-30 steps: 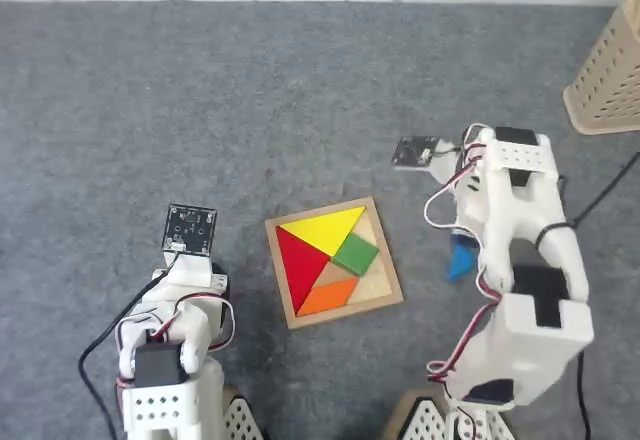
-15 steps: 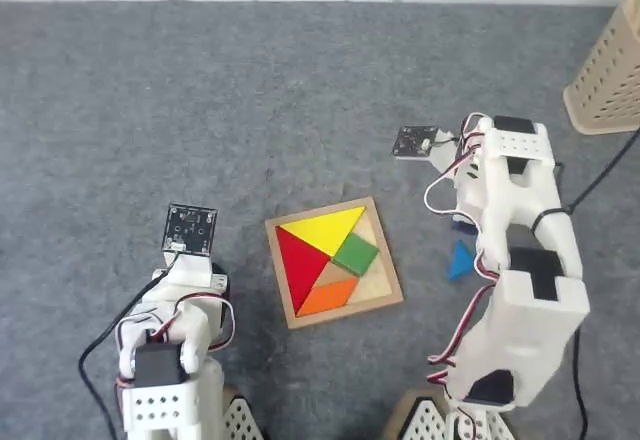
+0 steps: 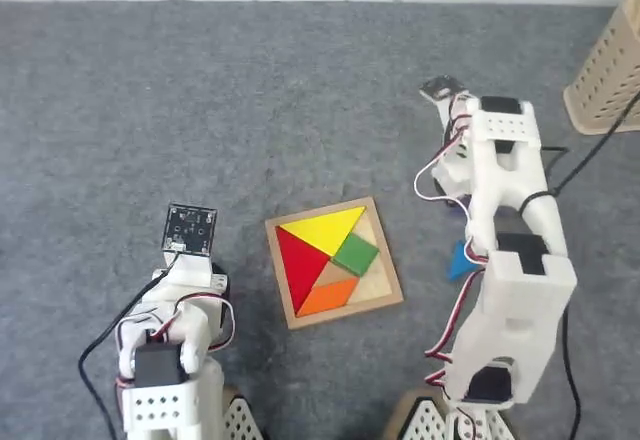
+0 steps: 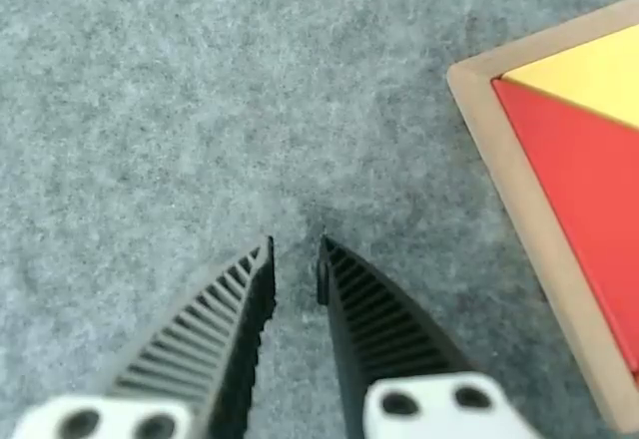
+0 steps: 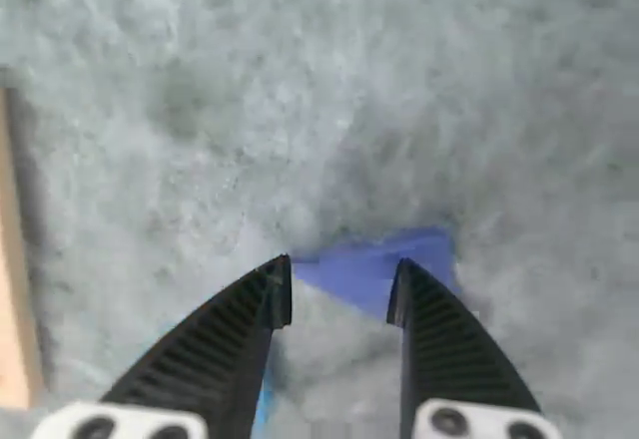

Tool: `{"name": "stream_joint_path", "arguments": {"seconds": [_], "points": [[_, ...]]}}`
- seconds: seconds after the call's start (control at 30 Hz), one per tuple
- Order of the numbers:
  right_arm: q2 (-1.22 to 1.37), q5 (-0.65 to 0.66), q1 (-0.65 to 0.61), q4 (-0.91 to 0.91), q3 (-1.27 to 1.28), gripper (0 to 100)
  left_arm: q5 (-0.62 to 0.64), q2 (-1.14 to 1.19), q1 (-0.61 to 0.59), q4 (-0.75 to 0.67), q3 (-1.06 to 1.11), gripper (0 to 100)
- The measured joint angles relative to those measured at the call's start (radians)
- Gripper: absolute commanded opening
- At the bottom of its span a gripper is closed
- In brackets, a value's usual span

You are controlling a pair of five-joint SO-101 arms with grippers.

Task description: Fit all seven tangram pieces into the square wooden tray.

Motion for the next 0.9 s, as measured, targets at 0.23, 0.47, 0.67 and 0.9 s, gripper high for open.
{"name": "stream_joint_path", "arguments": {"seconds": [0.23,0.47,0.67,0.9], "points": [[-0.052,0.431,-0.002,0.204,-0.092,17.7,0.0,0.0,0.0,0.0,0.0,7],[0.049,0.733,0.026,0.186,-0.094,23.8,0.0,0.0,0.0,0.0,0.0,7],[0.146,0.741,0.084,0.054,-0.103,25.4,0.0,0.0,0.0,0.0,0.0,7],[0.181,0.735,0.095,0.005,-0.118,13.8,0.0,0.0,0.0,0.0,0.0,7]]}}
